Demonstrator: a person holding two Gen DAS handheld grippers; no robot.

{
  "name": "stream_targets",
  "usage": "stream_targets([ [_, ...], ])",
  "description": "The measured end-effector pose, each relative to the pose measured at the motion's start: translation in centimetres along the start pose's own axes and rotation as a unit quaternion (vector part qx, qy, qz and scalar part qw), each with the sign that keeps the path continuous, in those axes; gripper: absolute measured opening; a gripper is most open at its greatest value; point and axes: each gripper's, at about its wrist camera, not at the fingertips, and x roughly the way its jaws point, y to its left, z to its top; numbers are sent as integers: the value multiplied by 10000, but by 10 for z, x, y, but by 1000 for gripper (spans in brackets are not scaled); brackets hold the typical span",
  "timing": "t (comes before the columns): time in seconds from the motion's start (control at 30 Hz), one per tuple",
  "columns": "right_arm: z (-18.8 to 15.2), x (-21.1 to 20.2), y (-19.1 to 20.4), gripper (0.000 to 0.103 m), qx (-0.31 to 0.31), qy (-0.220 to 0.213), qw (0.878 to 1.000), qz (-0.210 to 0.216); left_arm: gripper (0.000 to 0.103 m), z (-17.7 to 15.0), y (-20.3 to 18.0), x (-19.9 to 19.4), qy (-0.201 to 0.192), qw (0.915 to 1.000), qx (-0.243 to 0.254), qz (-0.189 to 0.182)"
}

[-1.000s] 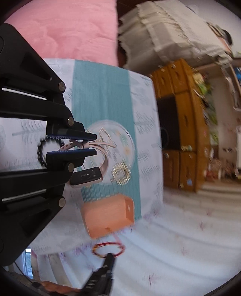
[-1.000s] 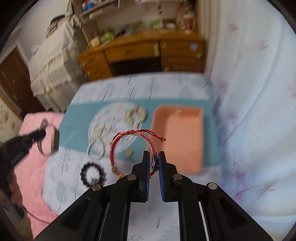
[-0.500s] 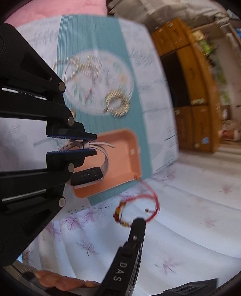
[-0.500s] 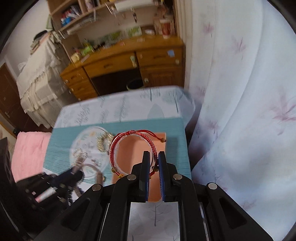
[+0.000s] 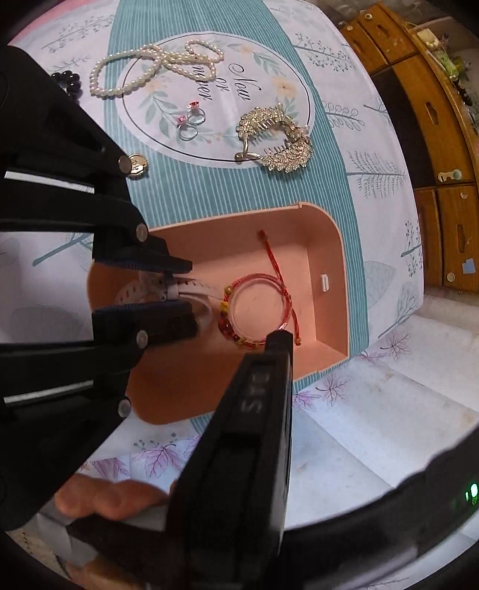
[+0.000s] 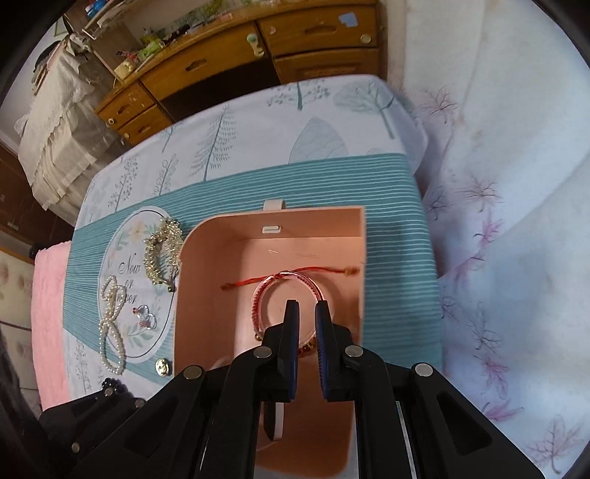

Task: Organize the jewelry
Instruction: 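Carry the watch and red bracelet into the peach tray and open both tools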

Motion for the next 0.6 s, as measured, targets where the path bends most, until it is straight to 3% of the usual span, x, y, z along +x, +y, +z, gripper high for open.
stream_targets([
  [0.1, 5, 17, -1, 15, 37, 74, 9999, -76, 13, 0, 5, -2, 38, 9999, 6, -101],
  [0.13, 4, 21, 0, 23, 19, 85, 9999, -98, 13, 0, 10, -1, 46, 9999, 8, -118],
  [0.27, 0, 25, 10, 36, -73, 54, 10000, 8, 21, 0, 19, -9, -3, 10000, -35, -70],
  [0.4, -12, 4, 19, 48, -218, -56, 9995, -242, 22, -3, 26, -21, -39, 9998, -189, -87],
  [0.57, -31, -30, 26, 79, -274, -349, 9990, -94, 22, -19, 27, -42, -116, 9999, -81, 46],
  [0.6, -35, -39, 27, 79, -291, -458, 9985, -83, 22, -24, 30, -48, -131, 9999, -98, -6],
])
